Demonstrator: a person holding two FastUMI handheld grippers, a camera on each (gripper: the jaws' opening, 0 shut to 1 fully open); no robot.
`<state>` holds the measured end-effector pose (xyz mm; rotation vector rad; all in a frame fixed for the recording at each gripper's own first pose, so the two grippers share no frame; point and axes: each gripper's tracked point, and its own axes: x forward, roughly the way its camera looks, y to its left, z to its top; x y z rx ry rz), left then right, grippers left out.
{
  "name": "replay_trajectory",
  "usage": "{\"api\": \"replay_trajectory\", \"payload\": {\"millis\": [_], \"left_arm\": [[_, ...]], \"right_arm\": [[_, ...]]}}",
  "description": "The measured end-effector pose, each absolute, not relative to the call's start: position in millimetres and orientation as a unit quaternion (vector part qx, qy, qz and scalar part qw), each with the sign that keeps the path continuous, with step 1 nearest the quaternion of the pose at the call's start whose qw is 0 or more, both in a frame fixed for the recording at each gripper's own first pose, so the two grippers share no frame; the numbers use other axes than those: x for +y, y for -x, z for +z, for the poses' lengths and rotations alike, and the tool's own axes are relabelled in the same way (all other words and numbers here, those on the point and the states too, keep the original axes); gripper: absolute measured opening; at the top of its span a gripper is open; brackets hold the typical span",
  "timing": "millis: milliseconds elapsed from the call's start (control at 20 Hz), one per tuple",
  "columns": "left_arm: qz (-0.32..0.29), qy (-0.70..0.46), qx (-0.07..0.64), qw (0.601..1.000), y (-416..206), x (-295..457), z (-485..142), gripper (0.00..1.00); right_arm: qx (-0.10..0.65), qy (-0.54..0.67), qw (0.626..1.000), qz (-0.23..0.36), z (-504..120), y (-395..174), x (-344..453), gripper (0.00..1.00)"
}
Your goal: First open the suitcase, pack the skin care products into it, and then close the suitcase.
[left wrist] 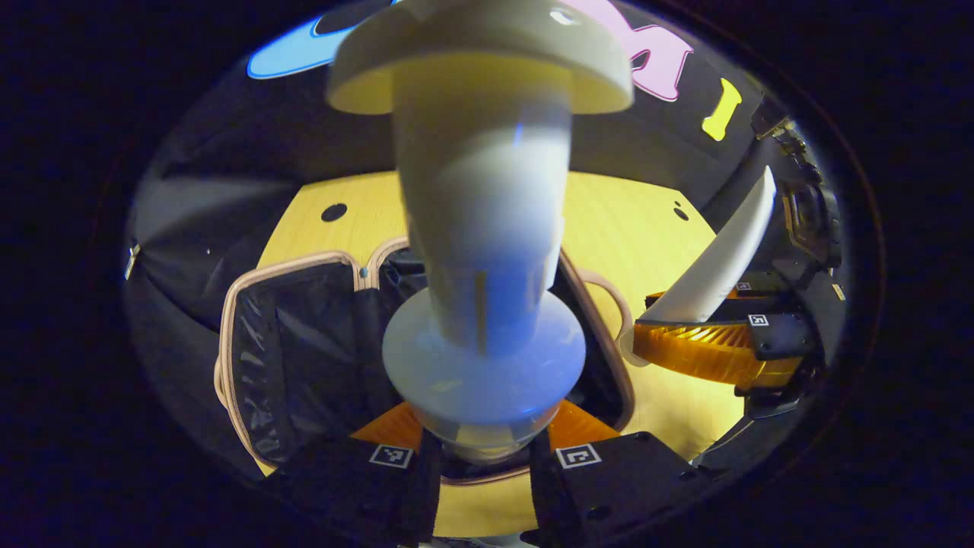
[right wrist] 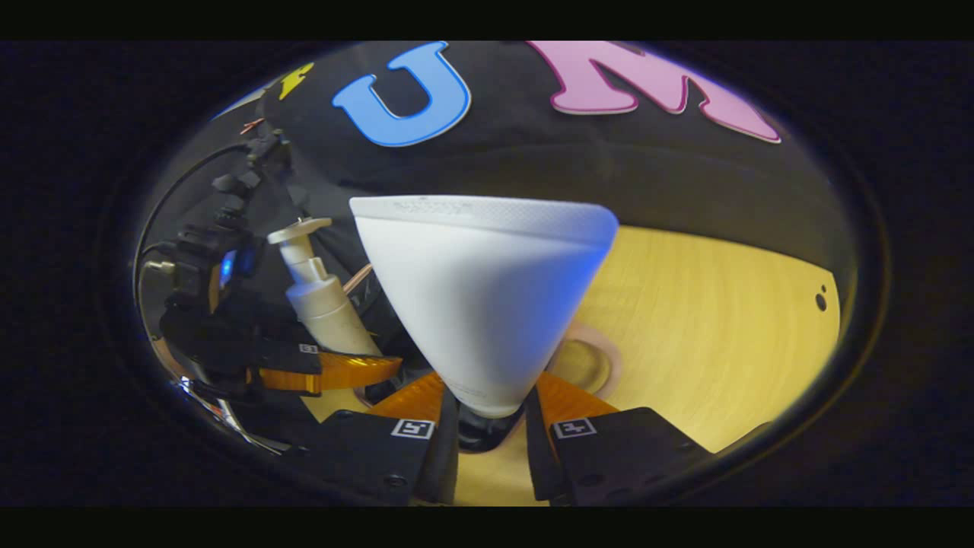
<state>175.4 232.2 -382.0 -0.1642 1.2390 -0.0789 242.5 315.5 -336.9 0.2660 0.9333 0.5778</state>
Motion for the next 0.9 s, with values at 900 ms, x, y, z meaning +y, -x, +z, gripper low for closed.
{"api": "replay_trajectory", "payload": {"millis": [900], "left_arm": [[-0.051,0.122,0.790,0.599,-148,224,-459,0.51]], "right_arm": [[0.650,-0.146,0.712,0.222,-429,-217,354,0.41]]}}
